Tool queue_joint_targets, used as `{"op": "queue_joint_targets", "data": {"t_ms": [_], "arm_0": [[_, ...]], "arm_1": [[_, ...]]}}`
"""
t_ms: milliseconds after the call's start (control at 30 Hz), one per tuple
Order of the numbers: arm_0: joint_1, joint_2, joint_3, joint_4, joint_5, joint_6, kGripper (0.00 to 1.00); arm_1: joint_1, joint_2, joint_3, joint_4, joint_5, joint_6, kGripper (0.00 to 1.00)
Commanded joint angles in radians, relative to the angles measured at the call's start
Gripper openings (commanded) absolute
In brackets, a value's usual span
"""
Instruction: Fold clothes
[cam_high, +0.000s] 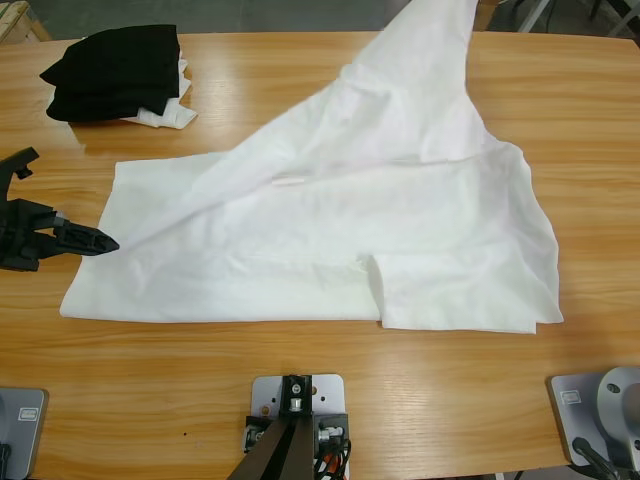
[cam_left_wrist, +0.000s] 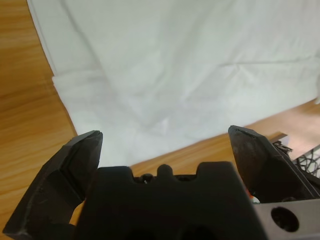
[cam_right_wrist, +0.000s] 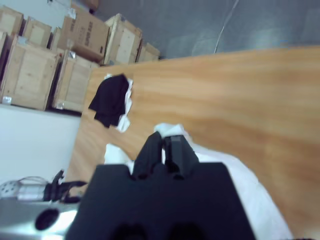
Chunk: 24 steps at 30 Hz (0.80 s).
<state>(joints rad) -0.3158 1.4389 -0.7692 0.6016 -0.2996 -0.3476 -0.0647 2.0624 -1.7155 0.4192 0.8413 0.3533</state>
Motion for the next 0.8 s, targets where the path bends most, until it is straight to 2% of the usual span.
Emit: {"op": "queue_joint_targets", "data": {"t_ms": [33,200,333,433,500,633,733,800], "arm_0": [[-0.012,-0.021,0.030,0.003,-0.001,-0.001,0.977],[-0.018,-0.011,0.034,-0.008,-0.001,-0.001,0.977],[-0.036,-0.013,0.028,-0.011,0.001,0.017,0.978],[-0.092,0.019,-0.012,-0.019,0.027,0.116,0.982],[-0.142,0.047,-0.071,-0.015,0.057,0.203,0.986],[-0.290,0.148,-0.238,0.058,0.206,0.397,0.982],[-0.325,0.283,-0.357,0.156,0.351,0.405,0.979],[-0.327,0.355,-0.431,0.214,0.392,0.399,0.957]], "arm_1": [[-0.021,0.222,-0.136,0.015,-0.071,0.021,0.995],[0.042,0.090,-0.125,0.117,-0.216,-0.160,1.000],[0.167,-0.149,-0.052,0.239,-0.403,-0.236,1.000],[0.257,-0.353,0.105,0.317,-0.484,-0.237,1.000],[0.308,-0.508,0.255,0.340,-0.554,-0.236,1.000],[0.368,-0.793,0.559,0.344,-0.618,-0.149,1.000],[0.370,-0.911,0.699,0.337,-0.630,-0.105,1.000],[0.370,-0.935,0.717,0.339,-0.631,-0.097,1.000]]}}
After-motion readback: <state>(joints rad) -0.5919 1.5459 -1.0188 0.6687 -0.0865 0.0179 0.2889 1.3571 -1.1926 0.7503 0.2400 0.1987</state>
